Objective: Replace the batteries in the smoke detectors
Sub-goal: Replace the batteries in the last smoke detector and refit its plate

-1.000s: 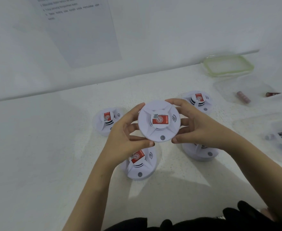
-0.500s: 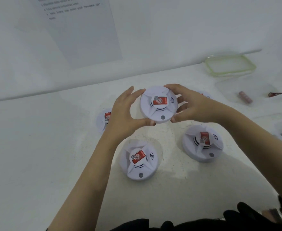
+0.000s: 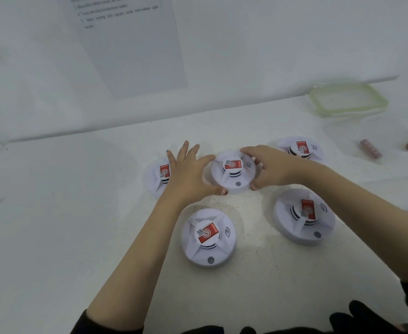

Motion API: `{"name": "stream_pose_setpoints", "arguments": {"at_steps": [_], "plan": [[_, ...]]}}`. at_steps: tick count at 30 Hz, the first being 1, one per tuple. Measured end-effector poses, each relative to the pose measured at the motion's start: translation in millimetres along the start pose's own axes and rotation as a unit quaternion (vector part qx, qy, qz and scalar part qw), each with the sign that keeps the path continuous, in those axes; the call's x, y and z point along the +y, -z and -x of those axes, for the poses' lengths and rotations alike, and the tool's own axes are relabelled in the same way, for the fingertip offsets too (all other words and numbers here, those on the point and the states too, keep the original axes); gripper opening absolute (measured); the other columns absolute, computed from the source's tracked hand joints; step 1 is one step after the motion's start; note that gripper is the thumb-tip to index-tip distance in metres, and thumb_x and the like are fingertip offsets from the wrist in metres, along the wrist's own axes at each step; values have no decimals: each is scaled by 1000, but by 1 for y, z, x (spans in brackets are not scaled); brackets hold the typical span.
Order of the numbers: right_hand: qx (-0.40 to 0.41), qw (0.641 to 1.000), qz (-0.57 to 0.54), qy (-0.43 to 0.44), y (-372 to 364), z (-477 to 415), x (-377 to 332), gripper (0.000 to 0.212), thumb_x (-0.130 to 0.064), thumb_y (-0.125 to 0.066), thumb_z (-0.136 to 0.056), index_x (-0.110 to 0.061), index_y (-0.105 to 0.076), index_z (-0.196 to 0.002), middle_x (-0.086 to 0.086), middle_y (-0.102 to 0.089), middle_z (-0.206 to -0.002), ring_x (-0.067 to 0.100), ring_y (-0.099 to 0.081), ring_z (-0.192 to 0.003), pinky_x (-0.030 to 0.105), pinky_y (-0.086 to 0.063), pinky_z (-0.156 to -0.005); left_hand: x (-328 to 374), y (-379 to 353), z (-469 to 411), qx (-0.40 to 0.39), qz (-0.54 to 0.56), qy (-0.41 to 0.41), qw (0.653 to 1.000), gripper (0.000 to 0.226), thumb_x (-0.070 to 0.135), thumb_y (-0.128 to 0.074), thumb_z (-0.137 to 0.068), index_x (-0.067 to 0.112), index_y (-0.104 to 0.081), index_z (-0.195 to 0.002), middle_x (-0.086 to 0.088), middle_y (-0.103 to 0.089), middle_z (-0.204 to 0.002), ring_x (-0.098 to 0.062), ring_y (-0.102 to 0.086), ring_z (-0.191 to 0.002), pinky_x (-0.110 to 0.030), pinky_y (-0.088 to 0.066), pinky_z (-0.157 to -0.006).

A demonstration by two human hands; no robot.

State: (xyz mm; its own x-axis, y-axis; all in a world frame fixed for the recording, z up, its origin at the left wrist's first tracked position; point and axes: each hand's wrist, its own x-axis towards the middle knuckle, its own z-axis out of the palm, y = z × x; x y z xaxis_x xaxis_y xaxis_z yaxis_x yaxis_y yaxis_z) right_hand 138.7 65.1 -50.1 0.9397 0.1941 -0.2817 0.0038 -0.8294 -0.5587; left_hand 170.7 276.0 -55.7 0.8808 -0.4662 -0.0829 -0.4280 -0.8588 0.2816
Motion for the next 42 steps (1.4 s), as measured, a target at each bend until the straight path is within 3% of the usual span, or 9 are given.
{"name": "stream_pose_setpoints", "arguments": {"at_steps": [4,7,14,18,23,27,30,34,42], "plan": [[3,1000,-17,-17,0,10,-3,99,-23,-79,-65,-19,-24,-147,-1,-43,-131,18,-43,-121,38,-39,-103,-16,12,13,37,-110,42,992,91,59,-72,-72,29,-31,-148,-11,-12,-161,-25,6,-149,-55,12,-114],[13,999,-33,-12,0,15,-4,91,-19,-77,-72,-19,-26,-147,-3,-45,-132,17,-45,-119,32,-39,-101,-35,22,22,27,-103,127,986,93,56,-76,-69,28,-32,-146,-13,-24,-155,-31,-17,-145,-49,-13,-114],[37,998,-55,-6,-2,22,-5,68,-29,-65,-86,-21,-31,-145,-1,-45,-140,17,-47,-121,29,-37,-101,-48,32,22,0,125,111,986,103,52,-81,-52,40,-33,-142,-7,-45,-128,-23,-50,-116,-34,-46,-92],[154,985,-61,50,-3,35,-11,50,-35,-54,-93,-26,-40,-140,-7,-43,-142,13,-34,-134,31,-25,-110,-27,42,29,34,369,26,928,82,38,-87,-55,35,-44,-125,4,-54,-110,-9,-59,-90,-16,-51,-64],[174,941,-275,90,-3,54,-34,36,-33,-44,-97,-35,-45,-133,-7,-59,-123,5,-57,-112,26,-44,-97,10,51,45,76,521,-92,845,78,35,-86,-50,31,-43,-115,-3,-55,-119,-7,-65,-93,-27,-55,-73],[58,823,-550,129,-3,64,-45,38,-31,-41,-99,-40,-42,-136,10,-60,-127,33,-62,-111,44,-51,-94,28,44,51,102,556,-142,812,84,48,-91,-50,25,-42,-115,-15,-53,-128,-28,-58,-117,-47,-52,-92],[9,784,-599,160,-2,69,-44,47,-22,-50,-90,-36,-45,-135,8,-58,-132,31,-62,-110,42,-54,-86,32,38,53,104,541,-144,822,88,46,-90,-52,19,-42,-121,-14,-53,-132,-24,-55,-122,-43,-48,-99],[33,806,-567,165,-8,73,-38,54,-8,-59,-83,-28,-51,-132,2,-60,-127,23,-62,-107,35,-54,-83,28,33,55,93,489,-149,855,87,24,-85,-61,7,-42,-134,-6,-53,-137,-17,-52,-126,-38,-44,-105],[59,863,-473,170,-16,83,-47,73,0,-76,-70,-26,-49,-133,-5,-55,-131,13,-57,-117,30,-54,-83,43,22,73,70,427,-122,893,118,9,-94,-50,31,-25,-144,19,-49,-130,5,-52,-117,-16,-50,-89]]}}
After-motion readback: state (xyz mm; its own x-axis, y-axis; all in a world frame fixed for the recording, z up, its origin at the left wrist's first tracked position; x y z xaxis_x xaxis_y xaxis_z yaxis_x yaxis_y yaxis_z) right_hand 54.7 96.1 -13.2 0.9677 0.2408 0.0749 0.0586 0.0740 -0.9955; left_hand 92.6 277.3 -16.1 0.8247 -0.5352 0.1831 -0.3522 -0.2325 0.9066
